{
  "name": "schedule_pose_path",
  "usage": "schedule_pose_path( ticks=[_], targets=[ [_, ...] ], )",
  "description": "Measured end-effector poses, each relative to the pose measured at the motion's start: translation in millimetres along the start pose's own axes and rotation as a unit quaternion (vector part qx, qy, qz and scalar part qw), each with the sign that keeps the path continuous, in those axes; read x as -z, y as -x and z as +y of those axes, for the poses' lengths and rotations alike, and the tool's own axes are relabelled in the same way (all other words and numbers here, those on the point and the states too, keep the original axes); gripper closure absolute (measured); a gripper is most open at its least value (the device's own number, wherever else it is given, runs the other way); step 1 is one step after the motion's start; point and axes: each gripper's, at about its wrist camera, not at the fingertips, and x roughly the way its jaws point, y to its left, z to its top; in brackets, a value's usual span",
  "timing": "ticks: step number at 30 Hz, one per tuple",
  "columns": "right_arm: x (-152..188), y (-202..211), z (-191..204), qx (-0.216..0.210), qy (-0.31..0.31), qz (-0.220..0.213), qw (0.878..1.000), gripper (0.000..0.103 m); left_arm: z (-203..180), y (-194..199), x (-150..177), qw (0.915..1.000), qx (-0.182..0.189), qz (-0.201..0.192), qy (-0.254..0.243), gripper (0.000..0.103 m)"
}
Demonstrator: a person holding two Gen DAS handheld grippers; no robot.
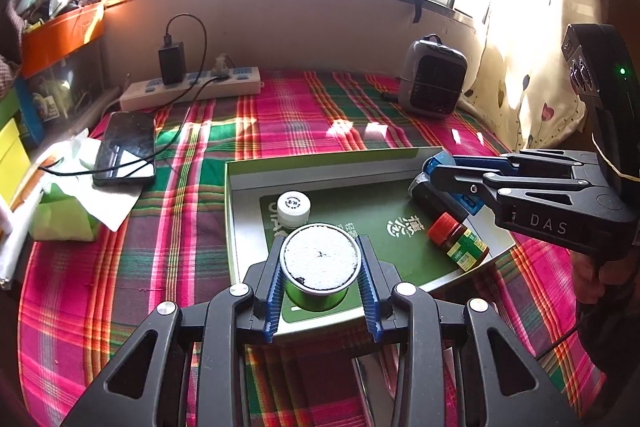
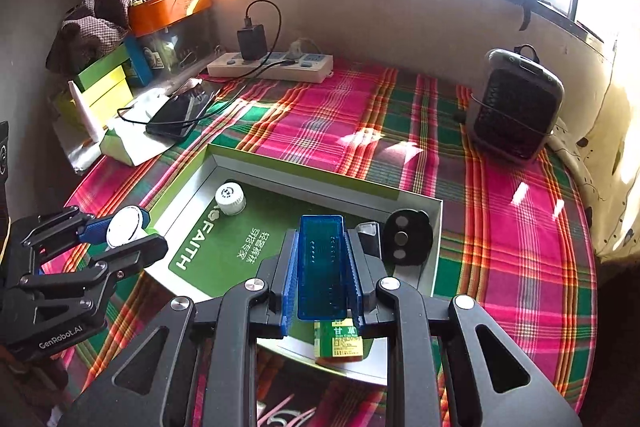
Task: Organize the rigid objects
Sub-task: 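Carry the USB stick and tape roll over the green box with both tools, then lower and open the left tool to drop the tape roll while the right tool releases the USB stick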
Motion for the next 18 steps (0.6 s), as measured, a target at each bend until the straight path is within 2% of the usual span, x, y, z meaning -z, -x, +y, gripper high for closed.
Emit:
schedule_pose_path(
  ticks=[18],
  targets=[
    [-32.5,-76.2,17.6,-0.034,0.019,0.057,0.998,0.080,12.8,-41.2,-9.6,0.9997,-0.004,0.022,0.005,0.071]
  ],
)
